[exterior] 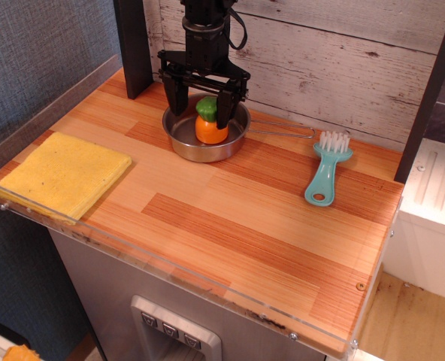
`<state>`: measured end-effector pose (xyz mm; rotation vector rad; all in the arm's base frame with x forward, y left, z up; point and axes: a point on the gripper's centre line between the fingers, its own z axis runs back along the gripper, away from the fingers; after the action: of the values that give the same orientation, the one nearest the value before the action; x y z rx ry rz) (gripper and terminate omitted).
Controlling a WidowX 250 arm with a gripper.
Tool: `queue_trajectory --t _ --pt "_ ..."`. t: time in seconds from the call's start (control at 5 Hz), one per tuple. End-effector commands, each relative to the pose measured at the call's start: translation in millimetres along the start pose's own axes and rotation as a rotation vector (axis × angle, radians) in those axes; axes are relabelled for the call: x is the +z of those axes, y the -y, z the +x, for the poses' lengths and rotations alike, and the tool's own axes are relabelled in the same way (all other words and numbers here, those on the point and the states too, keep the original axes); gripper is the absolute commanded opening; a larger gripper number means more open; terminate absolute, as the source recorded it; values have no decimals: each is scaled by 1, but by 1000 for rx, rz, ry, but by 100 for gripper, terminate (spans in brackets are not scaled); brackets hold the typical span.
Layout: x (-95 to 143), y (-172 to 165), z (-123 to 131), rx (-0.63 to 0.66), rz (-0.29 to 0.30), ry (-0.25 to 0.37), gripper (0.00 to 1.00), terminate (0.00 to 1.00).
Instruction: Remove green/orange object from pot. object placed left of pot.
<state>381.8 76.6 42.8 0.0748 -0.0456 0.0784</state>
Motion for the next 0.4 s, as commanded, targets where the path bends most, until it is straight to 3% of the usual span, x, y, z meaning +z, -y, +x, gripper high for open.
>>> queue_trajectory --t 0.0,0.2 --pt "14 3 2 -17 10 50 0 0" --pt "20 2 2 -22 5 64 0 0"
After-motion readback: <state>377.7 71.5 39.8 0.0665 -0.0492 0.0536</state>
